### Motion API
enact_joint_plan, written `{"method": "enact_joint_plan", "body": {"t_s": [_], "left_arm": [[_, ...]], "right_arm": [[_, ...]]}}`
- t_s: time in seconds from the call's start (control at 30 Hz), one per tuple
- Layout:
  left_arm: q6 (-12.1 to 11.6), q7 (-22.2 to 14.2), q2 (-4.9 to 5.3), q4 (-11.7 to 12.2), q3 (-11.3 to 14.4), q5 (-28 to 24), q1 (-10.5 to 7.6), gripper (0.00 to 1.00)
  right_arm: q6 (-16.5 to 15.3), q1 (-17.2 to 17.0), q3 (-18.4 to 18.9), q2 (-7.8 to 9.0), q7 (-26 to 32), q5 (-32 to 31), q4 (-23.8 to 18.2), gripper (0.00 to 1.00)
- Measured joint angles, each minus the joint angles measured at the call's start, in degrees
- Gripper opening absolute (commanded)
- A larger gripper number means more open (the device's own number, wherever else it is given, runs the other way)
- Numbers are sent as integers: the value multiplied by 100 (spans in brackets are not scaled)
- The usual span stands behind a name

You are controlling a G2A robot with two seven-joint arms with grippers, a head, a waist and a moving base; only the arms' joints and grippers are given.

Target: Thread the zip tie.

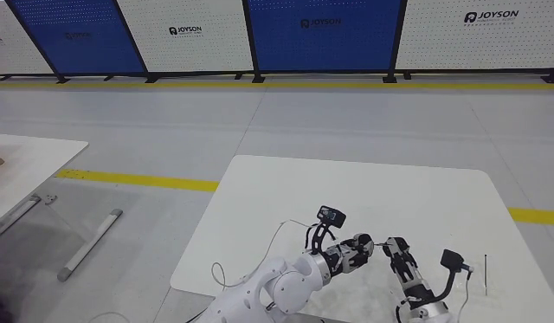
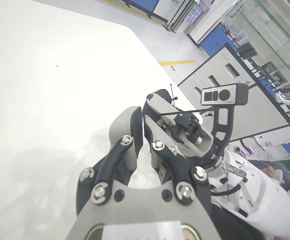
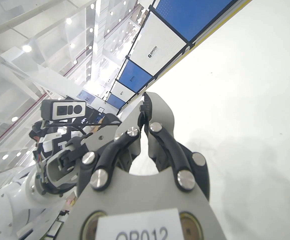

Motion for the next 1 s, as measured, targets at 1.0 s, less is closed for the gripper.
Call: {"method": "enact_joint_plan", "body": {"t_s": [1.0], "left_arm": [[298, 78, 7, -231, 76, 637, 100, 26]], "right_arm": [[634, 76, -255, -124, -226, -1062, 28, 0]]}}
